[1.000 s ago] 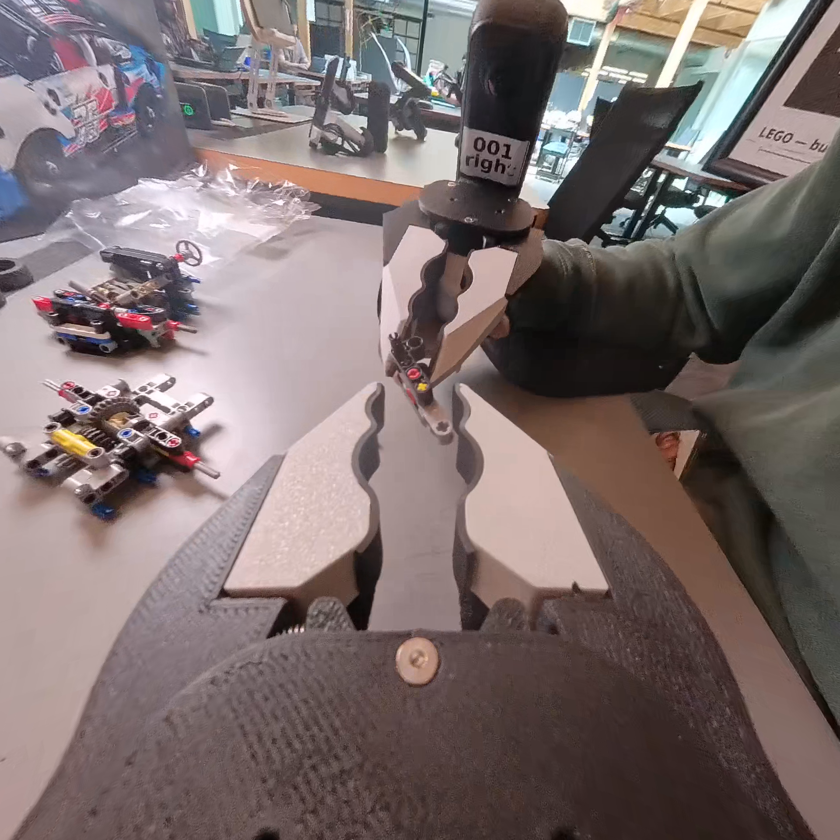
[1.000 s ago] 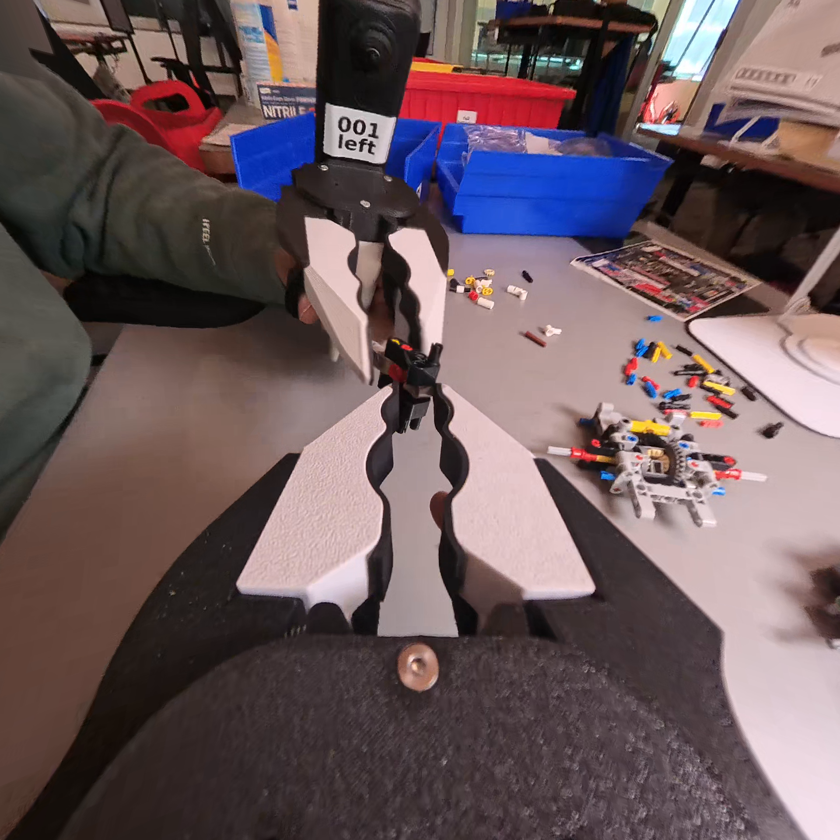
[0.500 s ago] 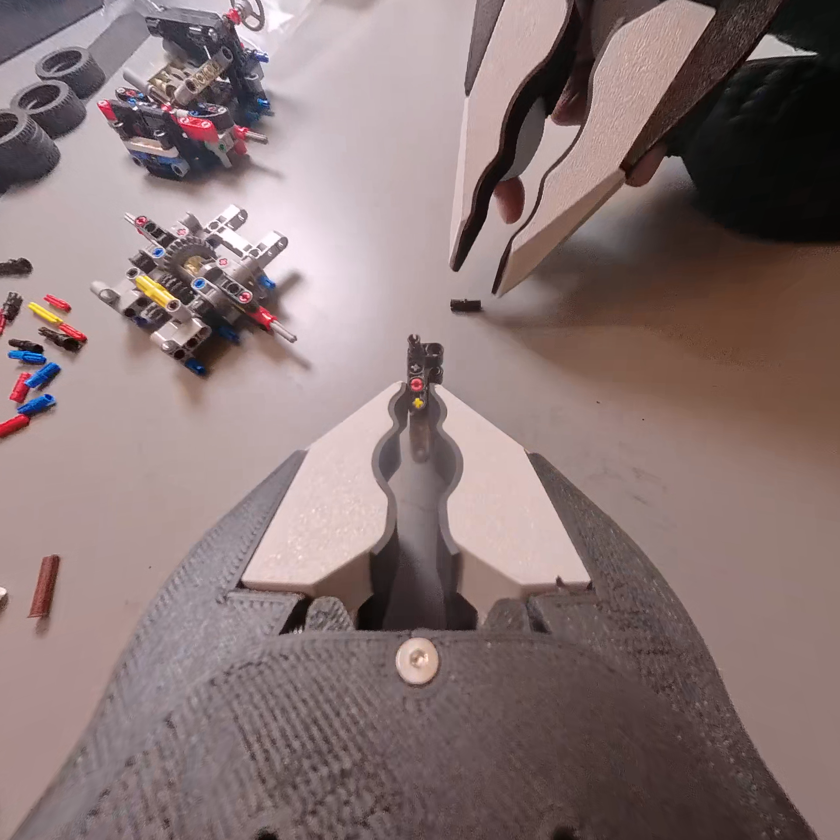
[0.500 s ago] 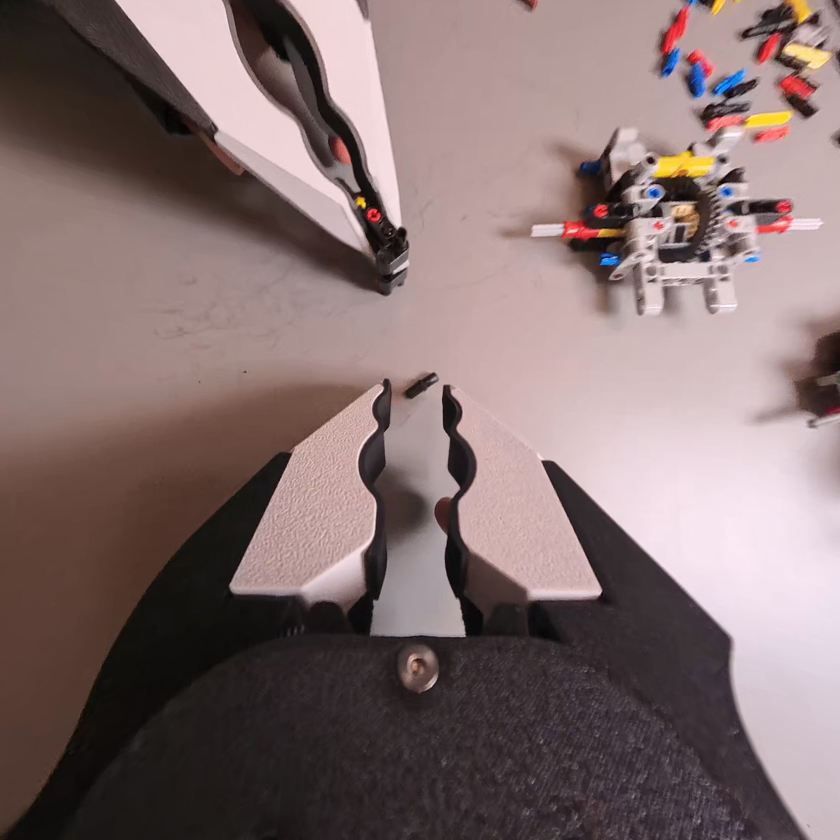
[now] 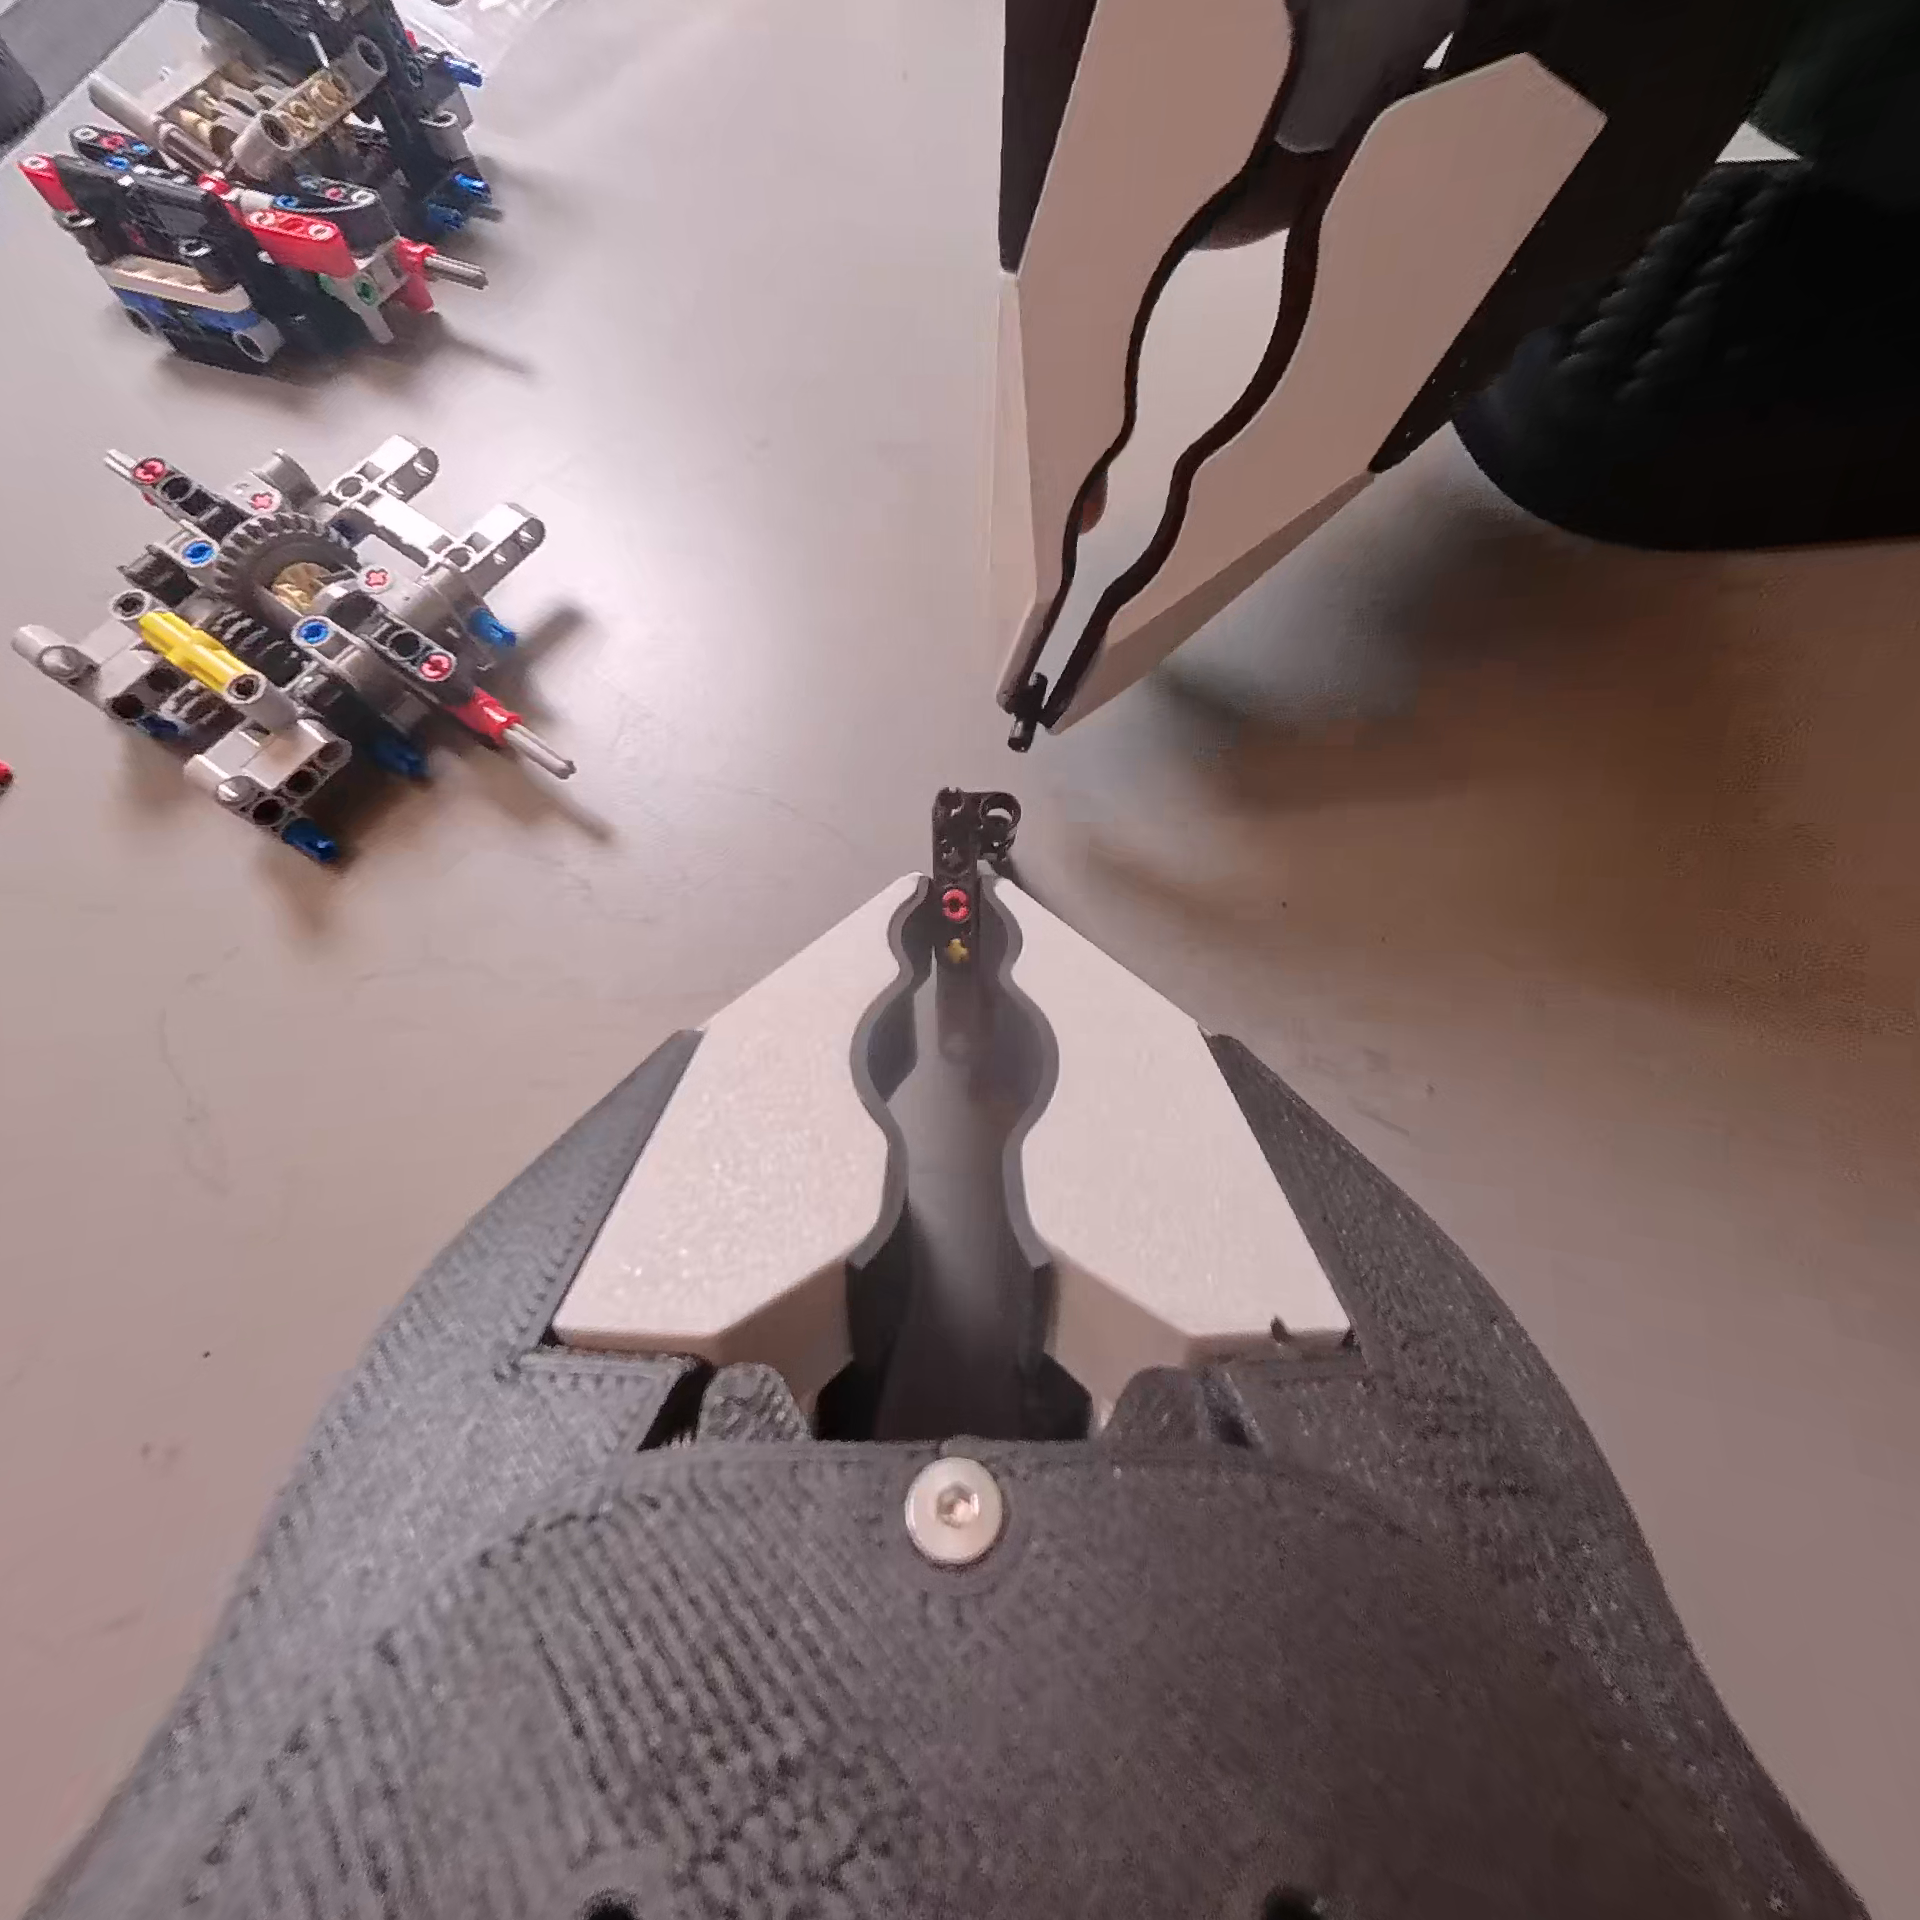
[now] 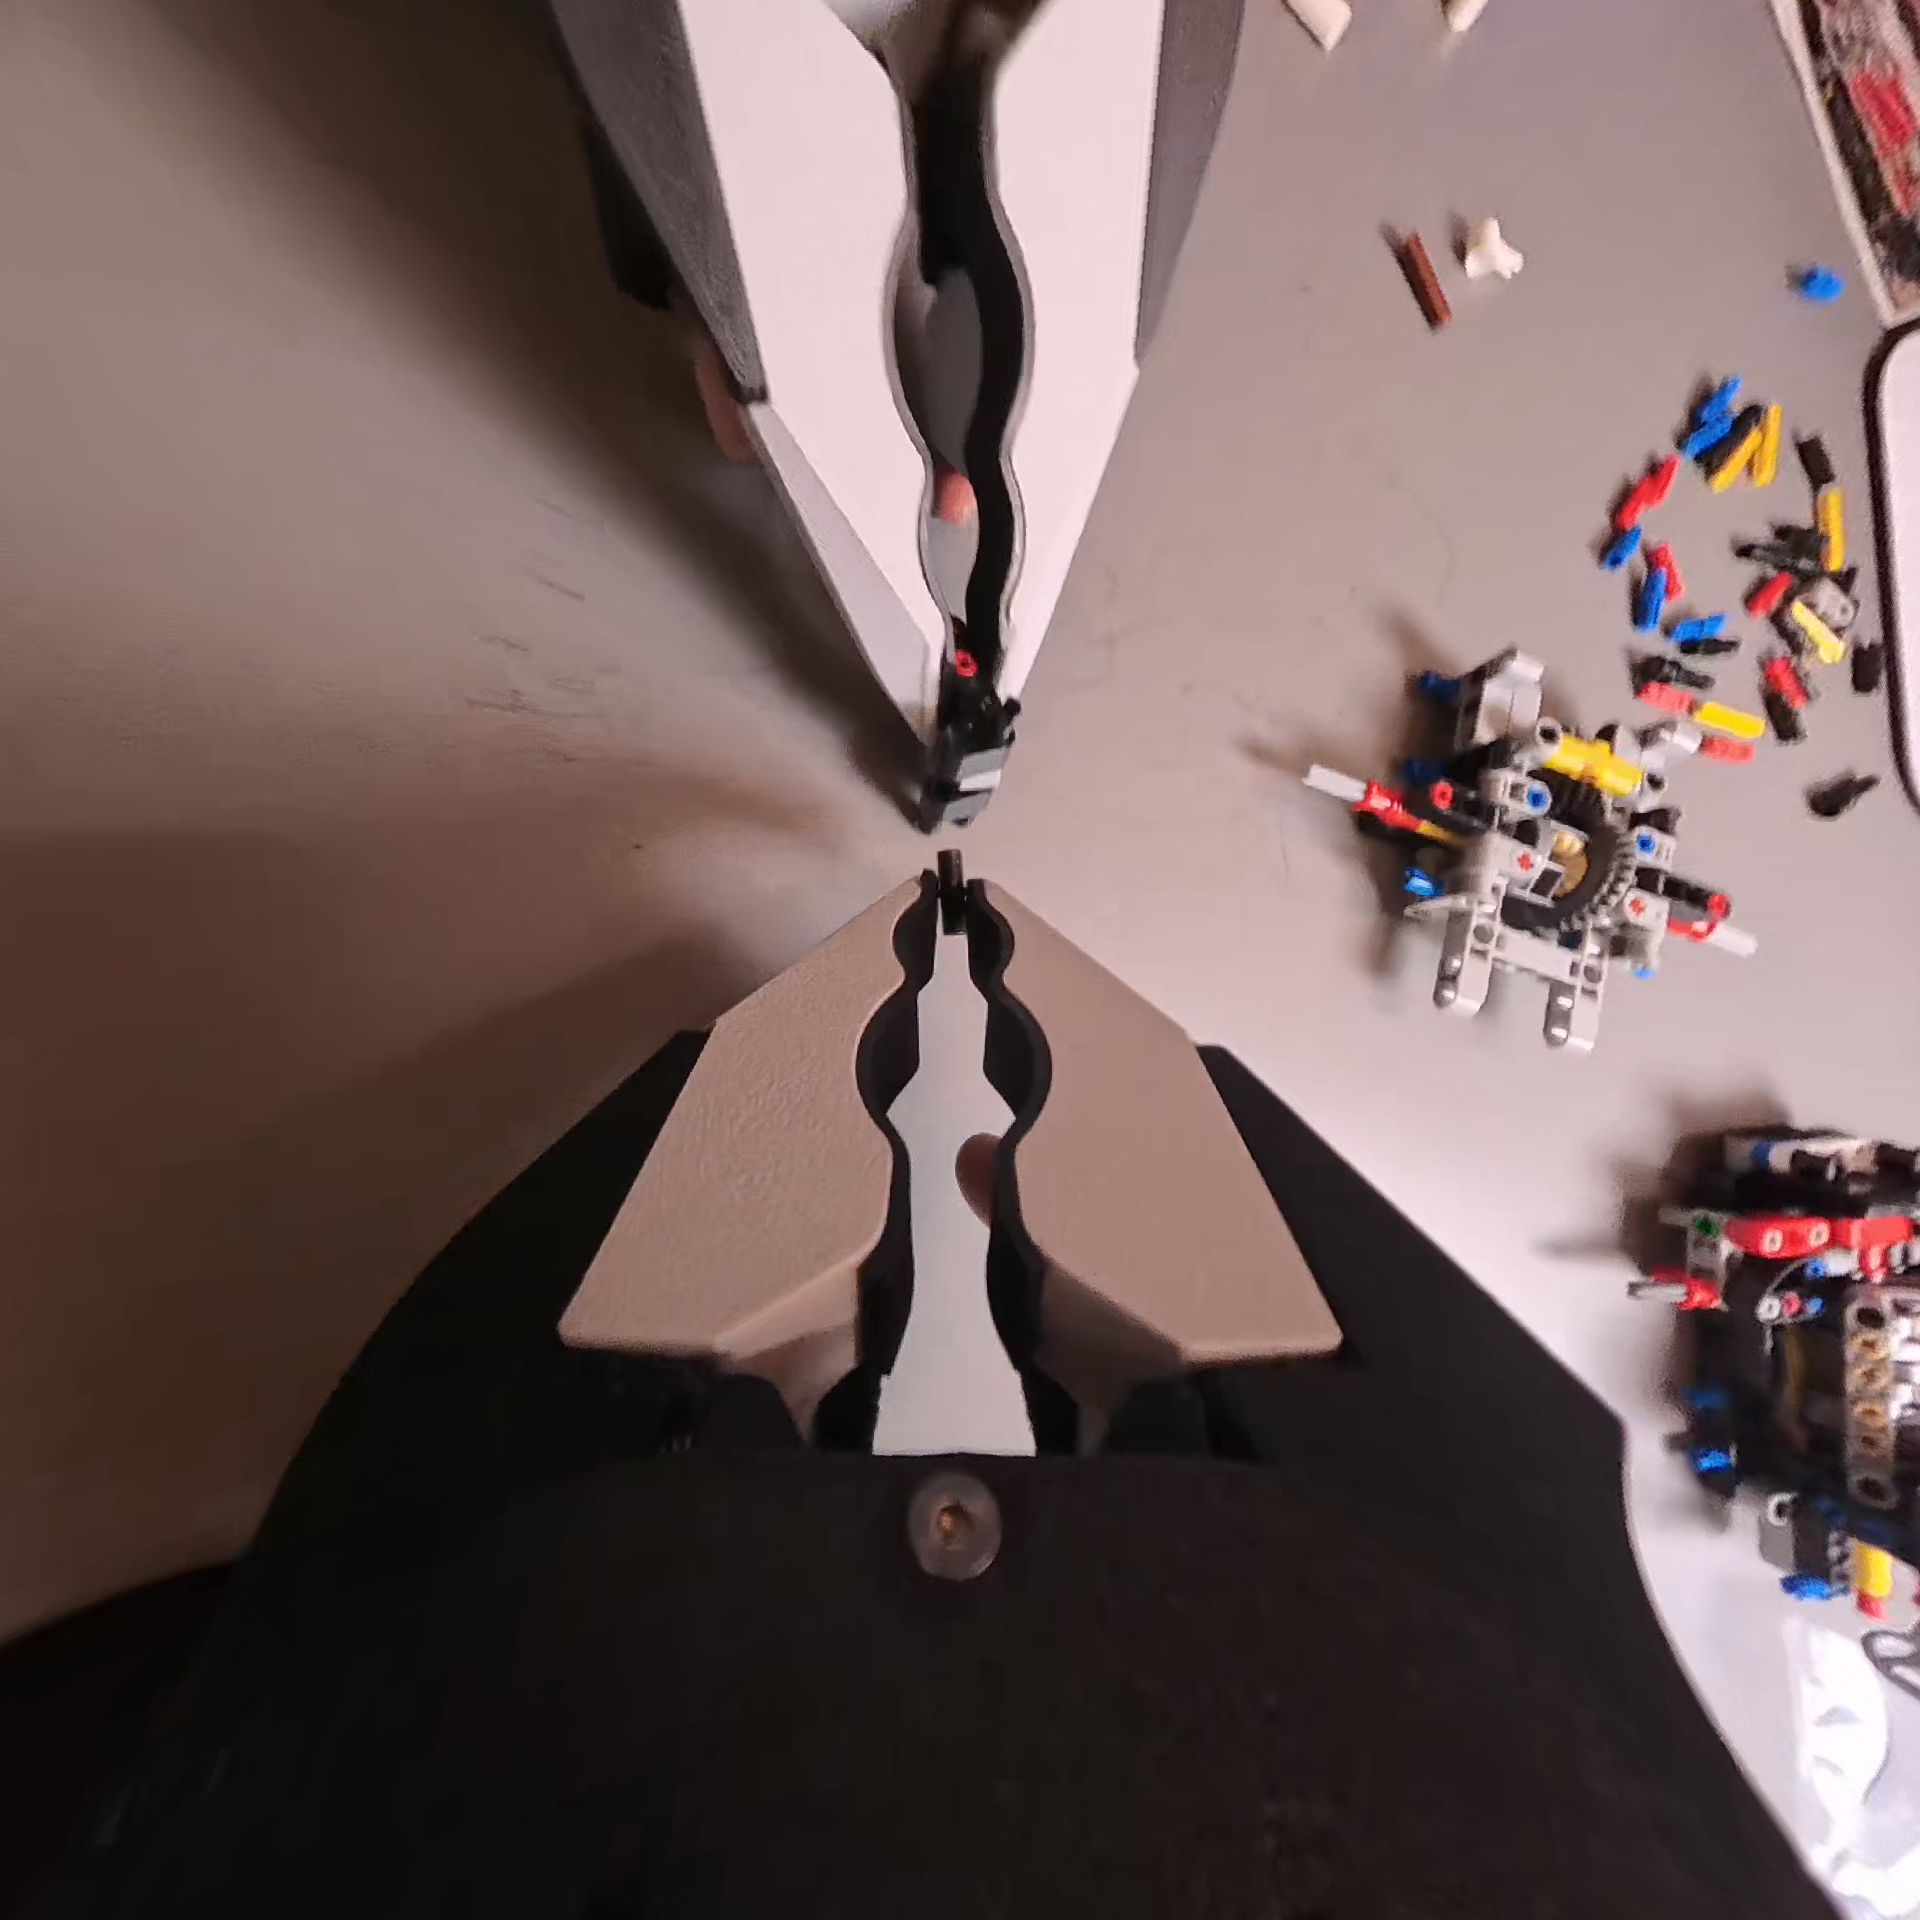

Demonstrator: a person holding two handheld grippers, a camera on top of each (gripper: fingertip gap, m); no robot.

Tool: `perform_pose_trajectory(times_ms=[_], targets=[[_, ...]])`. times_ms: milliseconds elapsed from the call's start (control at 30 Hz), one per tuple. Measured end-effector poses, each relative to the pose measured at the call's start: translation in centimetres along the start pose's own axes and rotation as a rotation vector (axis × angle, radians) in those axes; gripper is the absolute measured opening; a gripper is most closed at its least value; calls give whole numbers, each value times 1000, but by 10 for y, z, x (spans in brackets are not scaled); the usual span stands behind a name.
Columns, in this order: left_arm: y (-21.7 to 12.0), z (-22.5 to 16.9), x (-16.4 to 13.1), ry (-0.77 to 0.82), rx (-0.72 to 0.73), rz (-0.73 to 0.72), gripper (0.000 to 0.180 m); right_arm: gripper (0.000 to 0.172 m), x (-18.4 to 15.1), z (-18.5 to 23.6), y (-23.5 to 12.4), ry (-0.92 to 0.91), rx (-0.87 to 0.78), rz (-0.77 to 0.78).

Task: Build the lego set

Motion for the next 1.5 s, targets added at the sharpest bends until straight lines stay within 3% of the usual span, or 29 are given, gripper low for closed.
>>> perform_pose_trajectory(times_ms=[433,800,1500], targets=[[-2,-5,-1,-39,-112,-10,6,3,13,5,4,-70,-30,-11],[-2,-8,2,73,-80,-35,10,3,9,9,10,-74,-20,-12],[-8,-9,3,86,-123,-61,23,3,8,5,2,-63,-47,-51]])
Point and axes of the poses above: each gripper's, where its closed fingertips meet, y out along the fingers, x out of its top, z = x × y across the jaws, the point moved 5 cm from there along -y, back along the fingers, and after that the axes turned 5 degrees about z, right-handed, at the moved point
